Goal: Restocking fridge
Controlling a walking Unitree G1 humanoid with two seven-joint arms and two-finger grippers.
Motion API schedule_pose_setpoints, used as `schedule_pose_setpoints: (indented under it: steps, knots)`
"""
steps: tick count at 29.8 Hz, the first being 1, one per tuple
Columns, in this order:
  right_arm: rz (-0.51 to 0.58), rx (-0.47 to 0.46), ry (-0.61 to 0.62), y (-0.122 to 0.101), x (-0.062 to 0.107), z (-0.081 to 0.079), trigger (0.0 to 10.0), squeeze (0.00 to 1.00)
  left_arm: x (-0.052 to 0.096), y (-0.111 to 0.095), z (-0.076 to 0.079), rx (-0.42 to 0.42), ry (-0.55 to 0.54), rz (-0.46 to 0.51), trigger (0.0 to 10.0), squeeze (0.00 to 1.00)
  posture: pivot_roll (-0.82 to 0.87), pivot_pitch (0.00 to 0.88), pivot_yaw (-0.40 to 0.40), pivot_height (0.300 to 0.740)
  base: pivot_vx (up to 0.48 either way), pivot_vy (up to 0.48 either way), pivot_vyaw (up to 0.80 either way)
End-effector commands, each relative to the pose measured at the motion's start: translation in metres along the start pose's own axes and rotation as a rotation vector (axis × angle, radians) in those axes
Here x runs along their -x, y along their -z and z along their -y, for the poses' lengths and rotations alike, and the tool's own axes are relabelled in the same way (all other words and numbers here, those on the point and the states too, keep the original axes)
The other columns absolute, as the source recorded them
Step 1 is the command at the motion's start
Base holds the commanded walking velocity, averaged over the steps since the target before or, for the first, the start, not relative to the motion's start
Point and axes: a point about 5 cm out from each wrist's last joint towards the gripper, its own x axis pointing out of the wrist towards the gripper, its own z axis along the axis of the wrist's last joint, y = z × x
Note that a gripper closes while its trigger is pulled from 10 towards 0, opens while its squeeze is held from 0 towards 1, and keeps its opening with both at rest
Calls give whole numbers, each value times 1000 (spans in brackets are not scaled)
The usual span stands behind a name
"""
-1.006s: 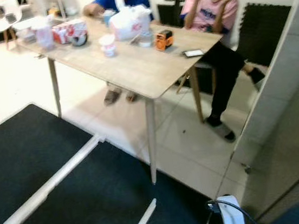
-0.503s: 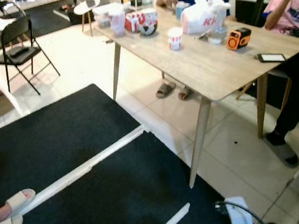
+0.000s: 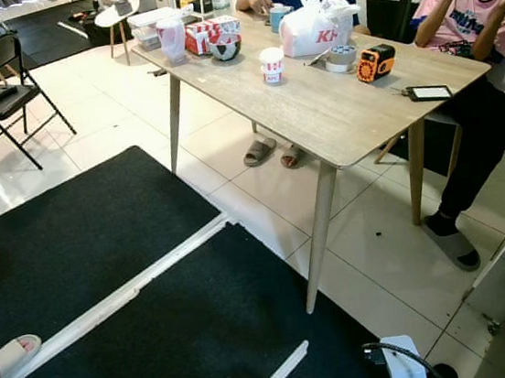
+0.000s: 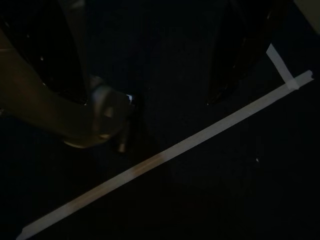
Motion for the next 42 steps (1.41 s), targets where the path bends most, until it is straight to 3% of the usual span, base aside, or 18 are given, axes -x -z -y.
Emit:
schedule_pose_setpoints:
  steps: [1,8,18,26,42]
  knots:
    - [10,13,-8,-4,-1,-2,10000,0,1,2,-3,-13,-2,-8,10000,0,5,0,8,740,0,0,763]
    - [44,-16,14,-16,-3,-3,10000,0,1,0,-5,-3,-18,-12,10000,0,-7,0,-5,740,0,0,758]
    - [45,10,55,-25,-3,0,10000,0,-2,-12,-1,2,-15,21,10000,0,3,0,-8,740,0,0,0]
    - [0,15,40,-11,-3,-5,10000,0,-1,-4,0,-5,1,-14,10000,0,5,0,-12,740,0,0,0]
    - [-1,-3,62,-8,-2,1,10000,0,0,2,1,-25,14,-31,10000,0,-6,0,-12,740,147,0,0]
